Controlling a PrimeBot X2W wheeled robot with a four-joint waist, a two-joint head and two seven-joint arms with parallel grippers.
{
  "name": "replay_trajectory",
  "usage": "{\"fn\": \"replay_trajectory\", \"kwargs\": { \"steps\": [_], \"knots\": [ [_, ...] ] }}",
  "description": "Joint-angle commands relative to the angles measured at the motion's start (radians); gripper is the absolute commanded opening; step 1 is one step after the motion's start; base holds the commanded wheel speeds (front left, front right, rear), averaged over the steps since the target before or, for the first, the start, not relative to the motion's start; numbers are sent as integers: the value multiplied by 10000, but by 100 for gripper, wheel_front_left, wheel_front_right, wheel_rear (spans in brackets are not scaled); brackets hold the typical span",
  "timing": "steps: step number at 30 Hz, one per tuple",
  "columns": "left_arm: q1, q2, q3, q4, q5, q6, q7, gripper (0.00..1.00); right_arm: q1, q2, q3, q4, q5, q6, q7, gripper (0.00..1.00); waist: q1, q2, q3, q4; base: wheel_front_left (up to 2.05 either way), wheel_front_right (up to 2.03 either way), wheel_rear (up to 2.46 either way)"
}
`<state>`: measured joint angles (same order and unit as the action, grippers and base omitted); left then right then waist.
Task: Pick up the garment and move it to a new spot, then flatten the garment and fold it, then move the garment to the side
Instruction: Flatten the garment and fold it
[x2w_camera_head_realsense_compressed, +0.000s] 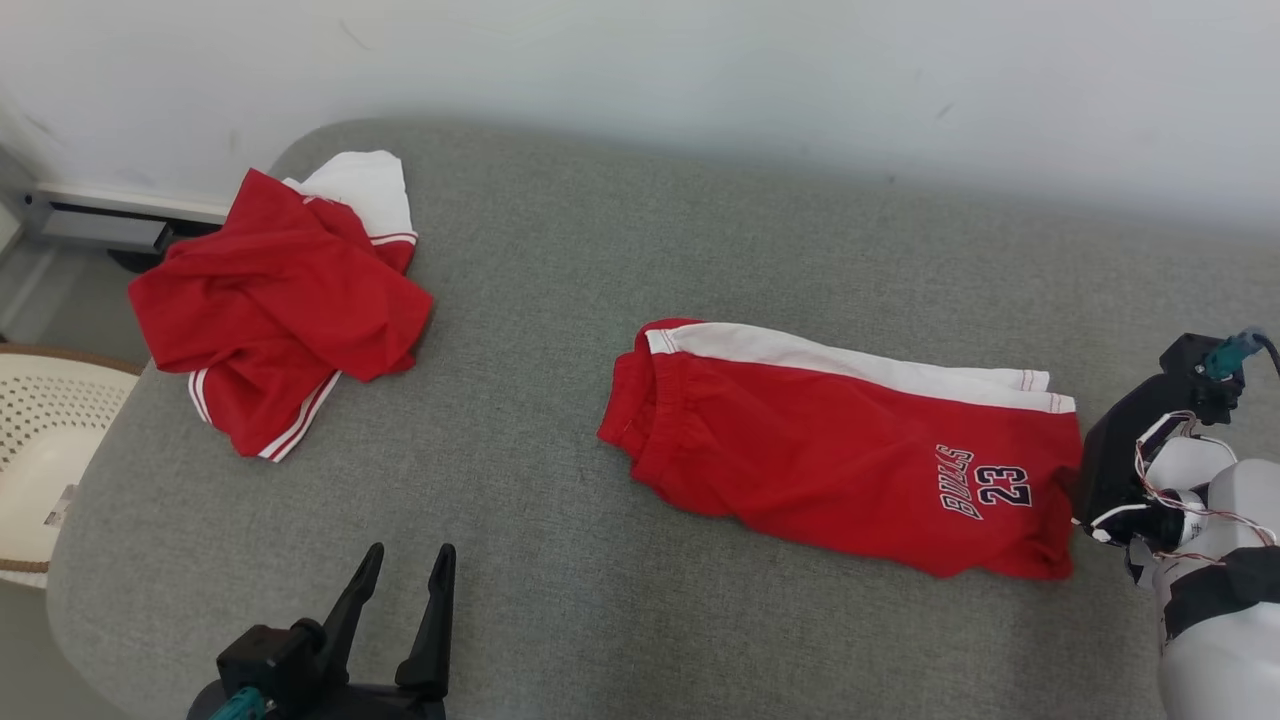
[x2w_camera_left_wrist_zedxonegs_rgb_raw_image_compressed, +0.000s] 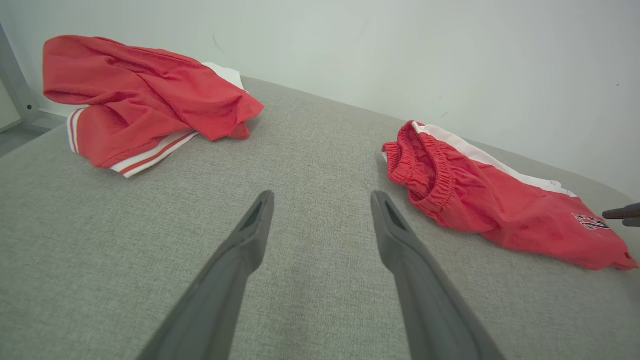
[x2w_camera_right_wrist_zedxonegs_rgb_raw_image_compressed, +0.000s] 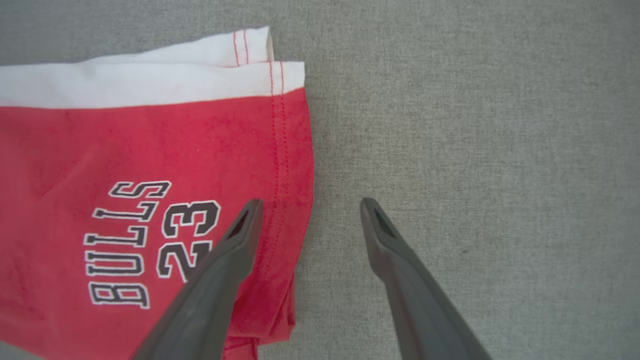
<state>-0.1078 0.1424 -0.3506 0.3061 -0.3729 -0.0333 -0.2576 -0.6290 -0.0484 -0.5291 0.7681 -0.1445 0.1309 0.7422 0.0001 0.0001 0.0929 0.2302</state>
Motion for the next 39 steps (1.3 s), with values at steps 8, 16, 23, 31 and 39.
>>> {"fn": "replay_trajectory", "kwargs": {
  "steps": [8,16,23,31,39],
  "knots": [
    [-350,-101,2,121,183,-145,-95,100,-671,-37,-1149,636,-1017,-3,320,100,-1,-1,667,595,0,0,0],
    [-369,-183,72,135,214,-257,-99,100,-1184,40,-1276,1684,-981,0,178,100,-1,-1,752,762,0,0,0],
    [-291,-243,125,211,269,-297,-101,100,-1505,20,-1055,2618,-1047,0,-116,0,-1,-1,629,803,0,0,0],
    [-158,-270,273,156,372,-278,-101,100,-1478,-55,-1648,2270,-1572,-6,-435,0,-1,-1,511,674,0,0,0],
    [-139,-265,399,150,455,-264,-100,100,-1120,-60,-2626,1304,-2225,-9,-219,0,-1,-1,398,382,0,0,0]
  ]
}}
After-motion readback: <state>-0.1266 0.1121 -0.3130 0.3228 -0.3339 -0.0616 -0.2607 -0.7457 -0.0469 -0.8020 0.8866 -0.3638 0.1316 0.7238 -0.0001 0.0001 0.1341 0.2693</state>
